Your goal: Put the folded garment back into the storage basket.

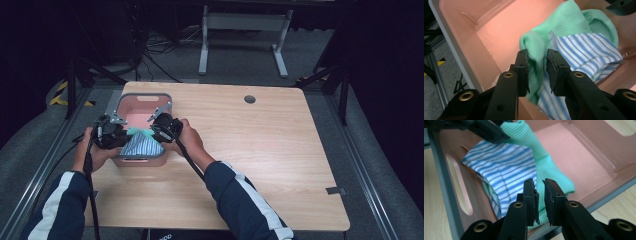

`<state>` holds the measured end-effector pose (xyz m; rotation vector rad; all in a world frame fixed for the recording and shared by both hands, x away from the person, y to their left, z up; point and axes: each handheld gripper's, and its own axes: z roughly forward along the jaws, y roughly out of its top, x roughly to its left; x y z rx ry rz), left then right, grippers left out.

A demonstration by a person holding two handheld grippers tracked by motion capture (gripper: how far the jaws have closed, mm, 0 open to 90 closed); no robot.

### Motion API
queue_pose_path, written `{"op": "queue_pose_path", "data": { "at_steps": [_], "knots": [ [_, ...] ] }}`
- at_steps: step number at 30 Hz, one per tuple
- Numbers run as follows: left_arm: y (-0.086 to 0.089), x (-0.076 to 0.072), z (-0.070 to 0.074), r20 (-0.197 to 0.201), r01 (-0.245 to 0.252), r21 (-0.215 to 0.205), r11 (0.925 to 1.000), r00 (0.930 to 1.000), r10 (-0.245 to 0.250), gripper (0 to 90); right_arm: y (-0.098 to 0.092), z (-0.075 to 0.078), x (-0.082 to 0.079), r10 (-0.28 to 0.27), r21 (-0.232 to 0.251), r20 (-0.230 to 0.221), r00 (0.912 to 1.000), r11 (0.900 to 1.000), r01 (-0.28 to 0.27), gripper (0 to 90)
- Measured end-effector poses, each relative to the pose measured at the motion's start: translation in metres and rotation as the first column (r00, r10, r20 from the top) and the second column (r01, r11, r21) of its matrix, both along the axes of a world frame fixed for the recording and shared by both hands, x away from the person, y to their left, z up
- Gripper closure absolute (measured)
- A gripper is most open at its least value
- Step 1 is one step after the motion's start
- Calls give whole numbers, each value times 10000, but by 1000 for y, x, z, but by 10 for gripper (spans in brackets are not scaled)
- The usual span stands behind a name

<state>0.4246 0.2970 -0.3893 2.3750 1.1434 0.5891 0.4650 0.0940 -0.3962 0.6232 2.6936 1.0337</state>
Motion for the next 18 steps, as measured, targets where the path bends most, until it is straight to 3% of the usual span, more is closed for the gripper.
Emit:
{"op": "queue_pose_path", "data": {
  "at_steps": [4,7,18],
  "knots": [
    [4,-2,2,-30,-160,137,9998,9999,161,606,0,-1,-1,-17,-117,28,10000,9999,17,754],
    [7,-5,4,125,-311,-154,9994,9994,313,577,-1,-1,-2,-24,-83,61,10000,10000,24,739],
    [-10,-8,5,332,-191,-450,9988,9992,206,500,-5,0,-5,-118,-98,329,9994,9999,122,673]
  ]
}}
